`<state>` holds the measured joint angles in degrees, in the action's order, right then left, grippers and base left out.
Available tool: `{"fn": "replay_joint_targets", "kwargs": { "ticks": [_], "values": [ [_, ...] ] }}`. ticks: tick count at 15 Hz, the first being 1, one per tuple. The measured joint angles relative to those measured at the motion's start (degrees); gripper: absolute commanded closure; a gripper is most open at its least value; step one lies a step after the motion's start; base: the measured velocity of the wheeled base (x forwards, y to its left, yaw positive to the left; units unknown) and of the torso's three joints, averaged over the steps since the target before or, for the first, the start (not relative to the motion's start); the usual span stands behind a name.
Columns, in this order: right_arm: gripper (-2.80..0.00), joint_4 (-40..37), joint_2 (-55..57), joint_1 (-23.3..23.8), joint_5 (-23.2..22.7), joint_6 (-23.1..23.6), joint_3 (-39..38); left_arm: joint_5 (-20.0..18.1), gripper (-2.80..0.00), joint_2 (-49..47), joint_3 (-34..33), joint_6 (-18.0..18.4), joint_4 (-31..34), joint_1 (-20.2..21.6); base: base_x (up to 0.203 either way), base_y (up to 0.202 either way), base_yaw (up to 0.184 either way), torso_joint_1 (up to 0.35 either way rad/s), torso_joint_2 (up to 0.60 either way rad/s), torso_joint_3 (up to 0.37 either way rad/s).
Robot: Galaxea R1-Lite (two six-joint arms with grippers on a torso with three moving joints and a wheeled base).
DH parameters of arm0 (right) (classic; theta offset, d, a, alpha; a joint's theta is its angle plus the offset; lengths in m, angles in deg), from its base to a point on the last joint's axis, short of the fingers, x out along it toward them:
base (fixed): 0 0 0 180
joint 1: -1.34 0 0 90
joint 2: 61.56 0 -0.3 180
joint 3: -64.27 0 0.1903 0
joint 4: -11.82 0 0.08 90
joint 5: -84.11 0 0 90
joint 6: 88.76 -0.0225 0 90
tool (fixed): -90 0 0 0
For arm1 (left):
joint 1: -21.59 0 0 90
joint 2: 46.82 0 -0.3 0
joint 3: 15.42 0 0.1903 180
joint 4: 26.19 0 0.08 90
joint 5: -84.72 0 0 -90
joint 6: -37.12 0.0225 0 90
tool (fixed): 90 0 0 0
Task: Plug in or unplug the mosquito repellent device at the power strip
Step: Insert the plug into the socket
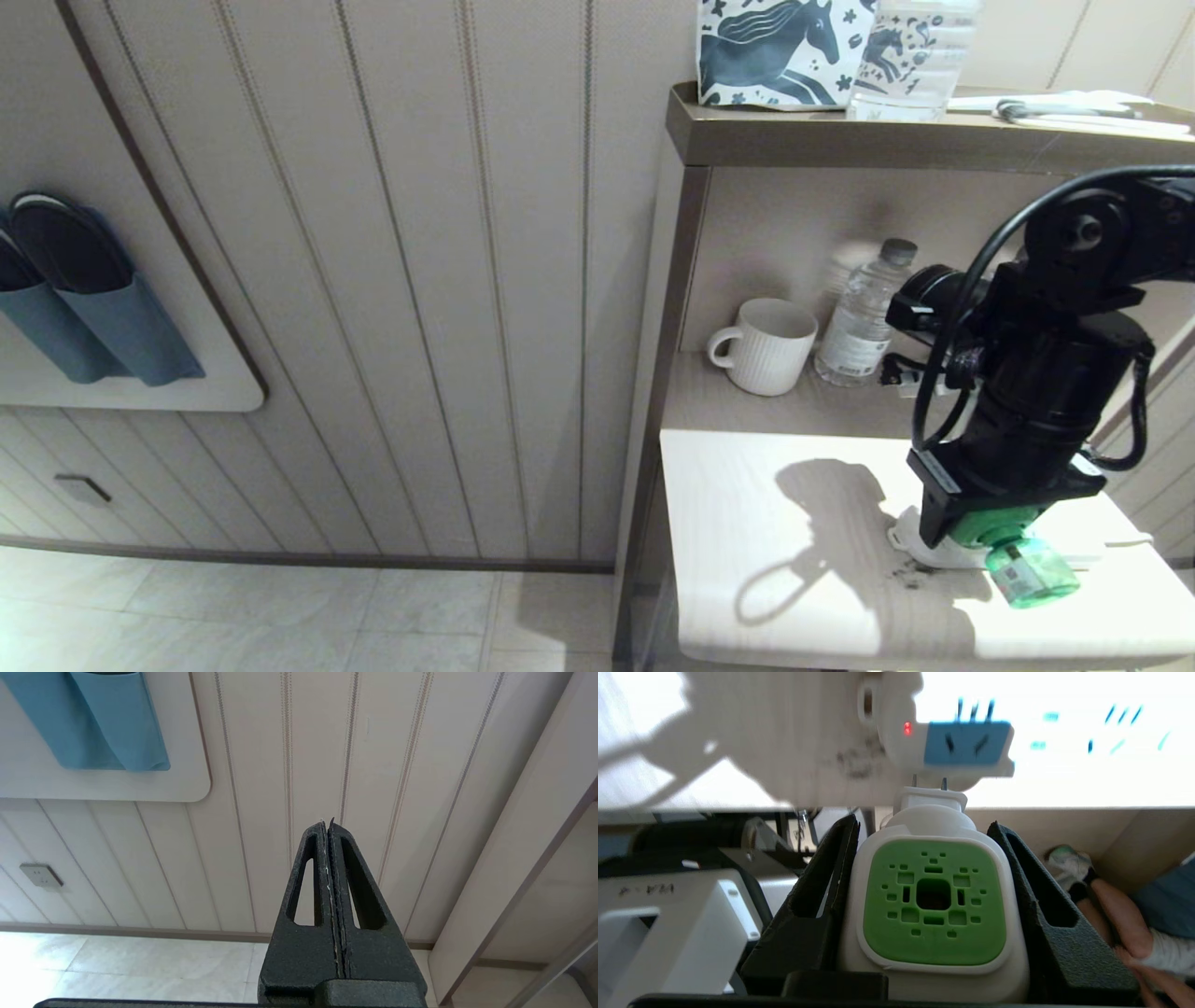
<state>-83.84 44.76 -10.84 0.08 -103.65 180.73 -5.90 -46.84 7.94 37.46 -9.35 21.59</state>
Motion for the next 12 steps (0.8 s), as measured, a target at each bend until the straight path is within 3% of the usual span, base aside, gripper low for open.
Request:
{"fn": "replay_joint_targets", "kwargs": {
  "ticks": [12],
  "values": [
    [0.00,1.0,1.6,0.1,-1.6,0.2,1.8,0.0,0.00,0.0,0.0,0.0,0.0,0.0,0.000,0.000,0.000,0.000,0.00,0.000]
  ]
}}
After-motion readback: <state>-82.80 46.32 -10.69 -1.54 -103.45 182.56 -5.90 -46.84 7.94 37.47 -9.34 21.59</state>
